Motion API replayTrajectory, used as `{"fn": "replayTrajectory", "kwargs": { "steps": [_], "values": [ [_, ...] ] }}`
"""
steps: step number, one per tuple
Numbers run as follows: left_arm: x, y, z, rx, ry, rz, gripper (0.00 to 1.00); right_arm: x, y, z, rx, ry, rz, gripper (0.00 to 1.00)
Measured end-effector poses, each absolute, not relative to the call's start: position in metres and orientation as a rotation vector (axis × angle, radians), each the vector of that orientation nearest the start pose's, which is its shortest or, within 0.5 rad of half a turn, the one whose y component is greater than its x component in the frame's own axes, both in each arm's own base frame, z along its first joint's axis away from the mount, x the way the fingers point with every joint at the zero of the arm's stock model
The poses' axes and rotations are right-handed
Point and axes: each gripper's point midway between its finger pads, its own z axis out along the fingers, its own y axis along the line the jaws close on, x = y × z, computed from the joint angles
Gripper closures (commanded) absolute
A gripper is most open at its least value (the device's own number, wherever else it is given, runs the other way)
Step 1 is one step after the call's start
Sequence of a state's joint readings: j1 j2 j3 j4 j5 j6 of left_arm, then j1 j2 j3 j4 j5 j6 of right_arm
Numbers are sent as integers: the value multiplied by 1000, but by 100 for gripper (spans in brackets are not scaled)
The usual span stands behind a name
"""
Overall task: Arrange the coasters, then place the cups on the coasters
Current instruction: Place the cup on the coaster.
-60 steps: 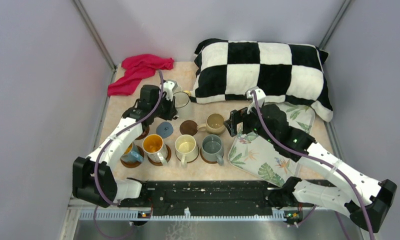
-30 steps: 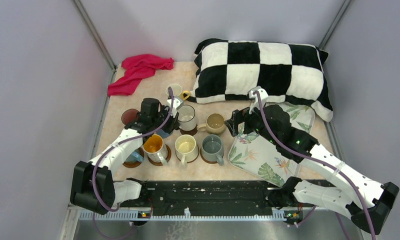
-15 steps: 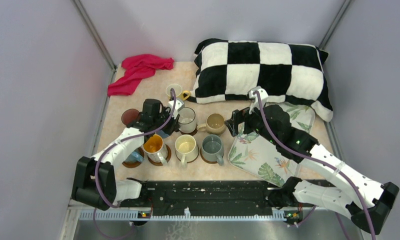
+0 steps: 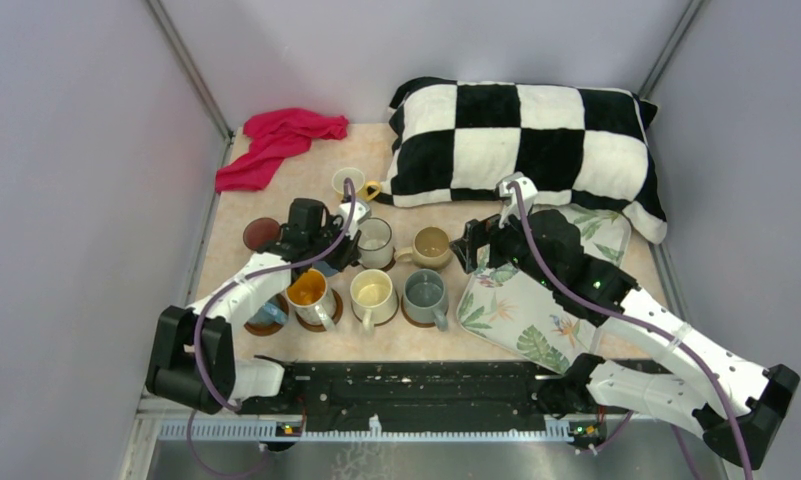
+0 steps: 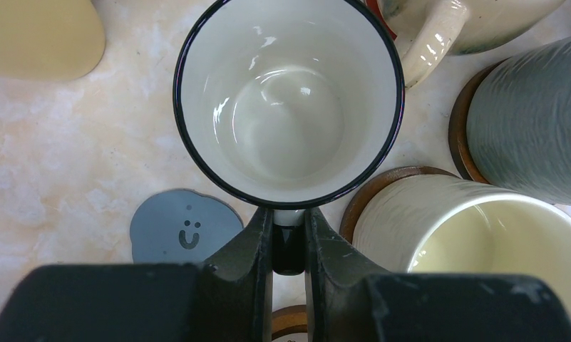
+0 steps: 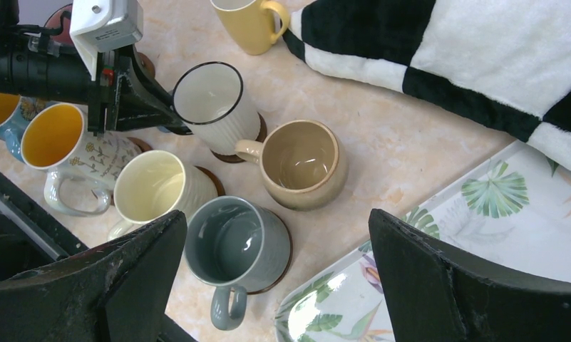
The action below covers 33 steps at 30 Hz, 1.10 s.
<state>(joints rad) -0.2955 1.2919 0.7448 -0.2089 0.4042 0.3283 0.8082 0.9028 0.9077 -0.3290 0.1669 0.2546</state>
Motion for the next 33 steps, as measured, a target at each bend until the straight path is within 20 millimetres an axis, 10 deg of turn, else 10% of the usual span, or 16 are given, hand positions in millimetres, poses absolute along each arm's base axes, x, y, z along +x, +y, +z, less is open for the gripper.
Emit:
{"fn": "replayTrajectory", "kwargs": {
  "steps": [21,33],
  "values": [
    [305,-154,94,941,2093,-455,99,237,221,266,-413,1879,566,1],
    [306,-153,96,937,2089,-449,64,237,221,266,-413,1879,566,1]
  ]
}}
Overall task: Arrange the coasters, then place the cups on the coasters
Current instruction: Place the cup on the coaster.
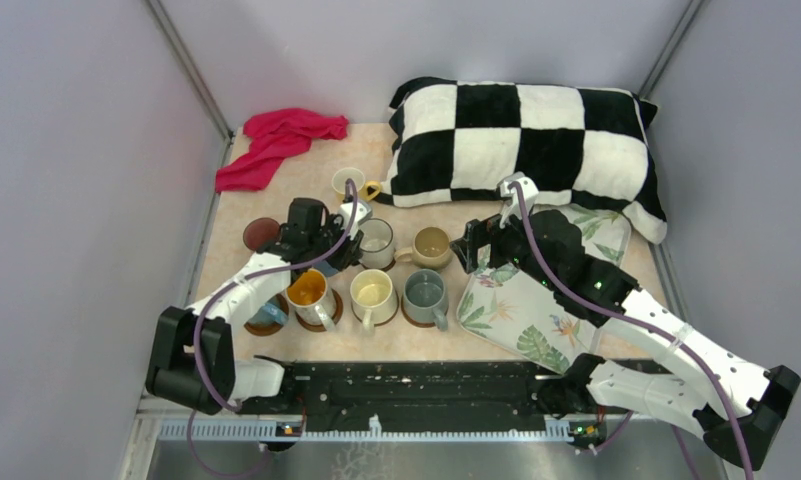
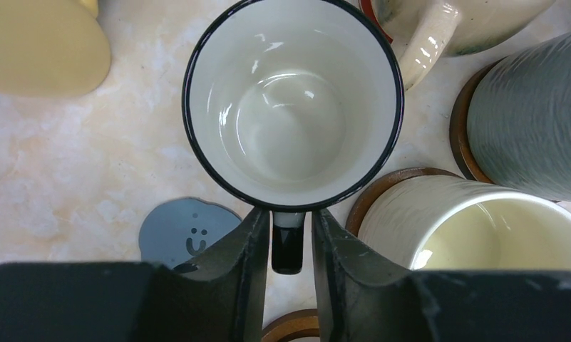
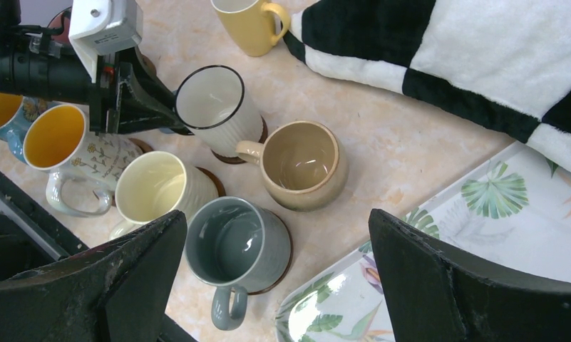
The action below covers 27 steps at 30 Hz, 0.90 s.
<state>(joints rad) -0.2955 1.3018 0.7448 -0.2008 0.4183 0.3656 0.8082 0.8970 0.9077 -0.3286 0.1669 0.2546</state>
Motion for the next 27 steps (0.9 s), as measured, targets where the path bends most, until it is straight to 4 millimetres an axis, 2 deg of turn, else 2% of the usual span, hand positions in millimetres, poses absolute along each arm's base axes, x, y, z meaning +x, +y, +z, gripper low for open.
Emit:
{"fn": "replayTrajectory", "kwargs": {
  "steps": [6,13,14,19,20,25,27],
  "values": [
    [309,-154,110,928,2041,-436,52,237,221,266,-413,1880,566,1],
    [311,-154,116,919,2020,-424,37,237,221,266,-413,1880,566,1],
    [311,-153,118,915,2017,-422,30,237,221,266,-413,1880,566,1],
    [311,-153,129,894,1993,-417,22,237,221,266,-413,1879,566,1],
    [311,-153,130,892,1989,-418,15,237,221,266,-413,1880,566,1],
    [310,-154,133,870,1990,-429,9,237,221,266,-413,1879,566,1],
    [310,-154,134,857,1994,-435,2,237,221,266,-413,1879,566,1]
  ]
}}
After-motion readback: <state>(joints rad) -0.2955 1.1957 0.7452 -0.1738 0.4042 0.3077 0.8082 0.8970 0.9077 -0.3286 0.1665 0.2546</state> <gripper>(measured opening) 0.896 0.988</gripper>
